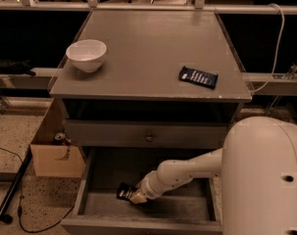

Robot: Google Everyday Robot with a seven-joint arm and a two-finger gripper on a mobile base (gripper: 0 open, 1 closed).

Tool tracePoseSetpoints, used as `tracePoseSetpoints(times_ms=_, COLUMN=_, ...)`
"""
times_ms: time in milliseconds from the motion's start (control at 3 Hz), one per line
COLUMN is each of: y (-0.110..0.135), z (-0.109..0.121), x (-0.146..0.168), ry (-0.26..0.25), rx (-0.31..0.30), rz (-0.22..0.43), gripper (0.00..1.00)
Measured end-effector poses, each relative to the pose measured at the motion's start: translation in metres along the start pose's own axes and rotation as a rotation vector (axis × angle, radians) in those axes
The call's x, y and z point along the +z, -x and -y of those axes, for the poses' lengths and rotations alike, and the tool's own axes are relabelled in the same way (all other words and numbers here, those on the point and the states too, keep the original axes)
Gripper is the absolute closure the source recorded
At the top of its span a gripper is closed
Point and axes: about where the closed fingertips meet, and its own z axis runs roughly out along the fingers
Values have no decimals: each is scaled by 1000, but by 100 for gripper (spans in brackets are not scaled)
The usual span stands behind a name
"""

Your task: Pick rxbar chocolate from middle drawer and place on counter

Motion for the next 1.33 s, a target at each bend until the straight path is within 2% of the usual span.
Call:
tracePoseSetpoints(times_ms=333, y=0, z=0, x=0, ry=0, rx=0, rz=0, gripper=100)
tracePoseSetpoints(times_ms=1000, y=5, z=3, x=-8, ry=3, rx=-1, rz=-28, gripper=100)
tracePoseSetpoints(times_ms=1333, y=12, z=17, x=-83, ry=-54, rx=-1, rz=-72, gripper=100)
